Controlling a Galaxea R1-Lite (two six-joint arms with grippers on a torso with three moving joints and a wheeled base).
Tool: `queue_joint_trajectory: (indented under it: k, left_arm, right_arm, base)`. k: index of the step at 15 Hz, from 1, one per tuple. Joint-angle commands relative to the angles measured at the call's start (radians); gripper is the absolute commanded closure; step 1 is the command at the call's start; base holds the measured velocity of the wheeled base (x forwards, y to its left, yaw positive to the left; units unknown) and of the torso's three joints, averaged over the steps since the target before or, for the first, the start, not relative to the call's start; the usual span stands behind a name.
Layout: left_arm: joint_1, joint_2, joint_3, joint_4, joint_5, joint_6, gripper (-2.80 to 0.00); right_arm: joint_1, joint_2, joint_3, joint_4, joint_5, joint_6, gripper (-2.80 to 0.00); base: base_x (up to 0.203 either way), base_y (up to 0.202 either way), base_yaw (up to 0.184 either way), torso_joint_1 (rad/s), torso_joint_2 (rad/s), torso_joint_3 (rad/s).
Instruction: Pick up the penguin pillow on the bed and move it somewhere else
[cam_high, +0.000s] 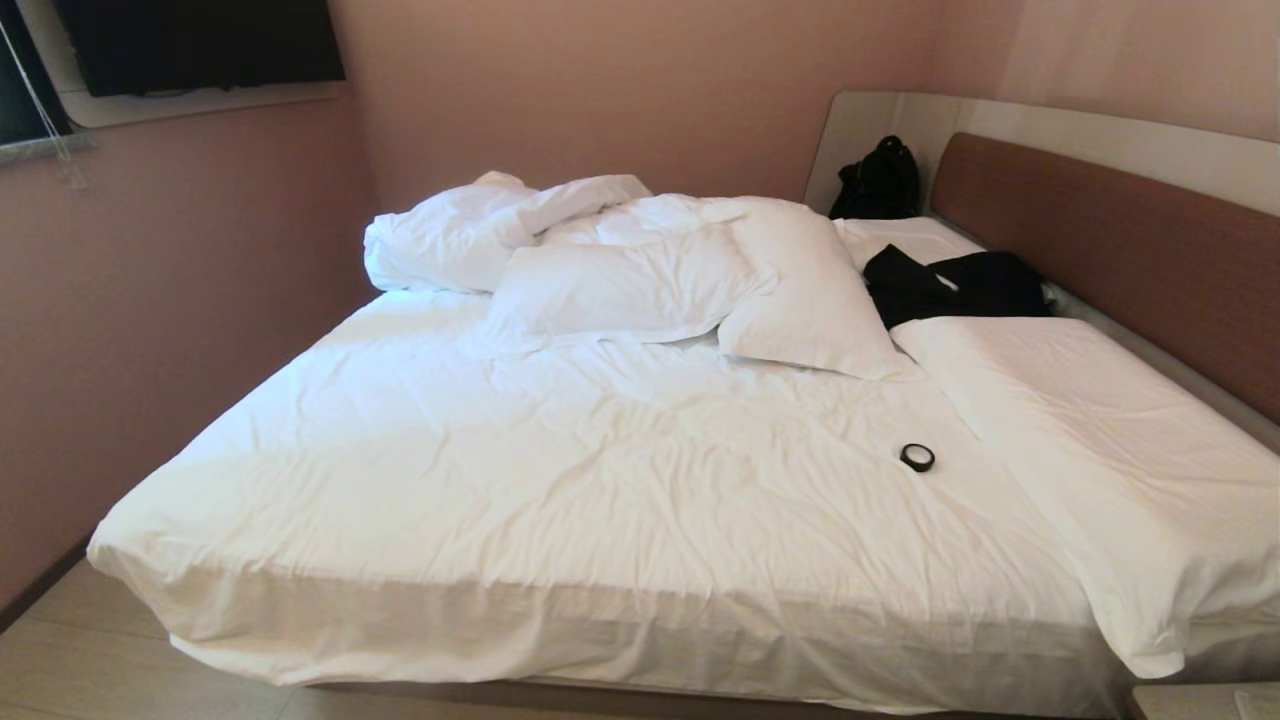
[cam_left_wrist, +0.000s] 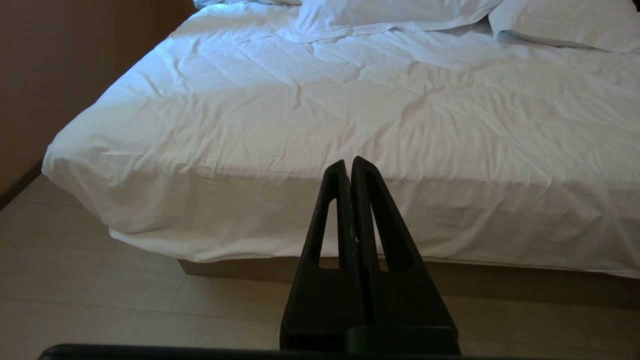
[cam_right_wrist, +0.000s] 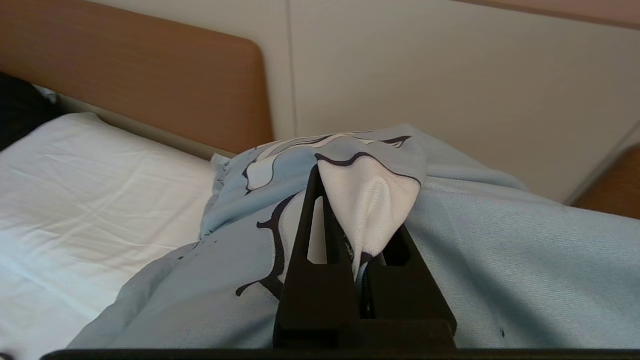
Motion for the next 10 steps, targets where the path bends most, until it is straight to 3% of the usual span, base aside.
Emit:
queue_joint_trajectory:
  k: [1,5,7,10]
  left_arm:
    - [0.000,0.000,0.002,0.000,0.000,0.000,0.00]
    - [0.000,0.000,0.002,0.001,0.000,0.000,0.00]
    - [0.000,0.000,0.002,0.000,0.000,0.000,0.00]
    - [0.000,0.000,0.002,0.000,0.000,0.000,0.00]
  right_arm:
    - [-0.119,0.028,-0.042,0.112,0.292,-0.037,0.00]
    - [-0.255,0.007,-0.055,0.307,0.522,-0.122,0.00]
    - [-0.314,-0.019,-0.049,0.403,0.562,-0.178,0.00]
    - [-0.430,-0.018,-0.046,0.432,0.568,-0.224,0.00]
  base:
    - [0.000,0.000,0.000,0.000,0.00,0.000]
    - [0.000,0.000,0.000,0.000,0.00,0.000]
    - [0.000,0.000,0.000,0.000,0.00,0.000]
    - [0.000,0.000,0.000,0.000,0.00,0.000]
